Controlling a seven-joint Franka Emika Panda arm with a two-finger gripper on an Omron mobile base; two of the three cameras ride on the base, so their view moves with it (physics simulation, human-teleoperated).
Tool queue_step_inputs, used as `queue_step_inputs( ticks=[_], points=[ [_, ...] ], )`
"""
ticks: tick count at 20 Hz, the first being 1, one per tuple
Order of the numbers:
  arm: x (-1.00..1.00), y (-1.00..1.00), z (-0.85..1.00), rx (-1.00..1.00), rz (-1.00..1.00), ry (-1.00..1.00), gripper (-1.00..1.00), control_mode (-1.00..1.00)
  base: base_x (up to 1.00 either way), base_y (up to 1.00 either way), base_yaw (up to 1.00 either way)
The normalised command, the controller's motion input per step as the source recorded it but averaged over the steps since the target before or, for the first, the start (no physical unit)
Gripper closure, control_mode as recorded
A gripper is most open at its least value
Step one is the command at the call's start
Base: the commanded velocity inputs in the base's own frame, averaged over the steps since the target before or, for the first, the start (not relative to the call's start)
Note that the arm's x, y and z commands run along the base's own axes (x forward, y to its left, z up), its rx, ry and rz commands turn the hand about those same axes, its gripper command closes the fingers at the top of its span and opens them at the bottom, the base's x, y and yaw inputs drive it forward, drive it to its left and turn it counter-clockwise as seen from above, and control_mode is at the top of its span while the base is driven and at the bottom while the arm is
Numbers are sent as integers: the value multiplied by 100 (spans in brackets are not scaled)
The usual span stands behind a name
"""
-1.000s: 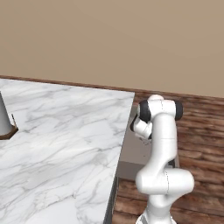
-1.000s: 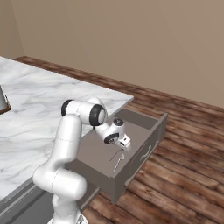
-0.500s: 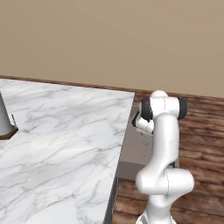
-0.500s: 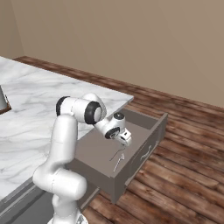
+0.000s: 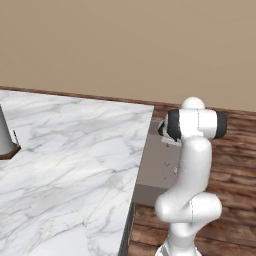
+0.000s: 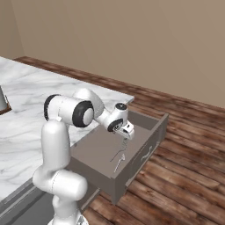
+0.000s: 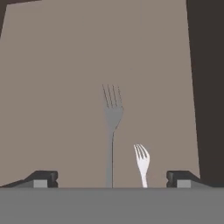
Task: Organize the utensils by type. Pick up the wooden spoons from the counter and place them in the open cabinet. Then pick up the metallic utensils from the counter and place them in the open drawer.
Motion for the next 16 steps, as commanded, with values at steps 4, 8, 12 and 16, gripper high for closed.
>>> queue_step_inputs(
  ticks=[4,8,12,16],
  points=[
    [-44,0,91,0,11,0,-100,-100,0,0,0],
    [-53,0,90,0,17,0,-100,-100,0,0,0],
    [-63,1,86,-5,26,0,-100,-100,0,0,0],
    [-77,0,77,-11,28,0,-100,-100,0,0,0]
  ],
)
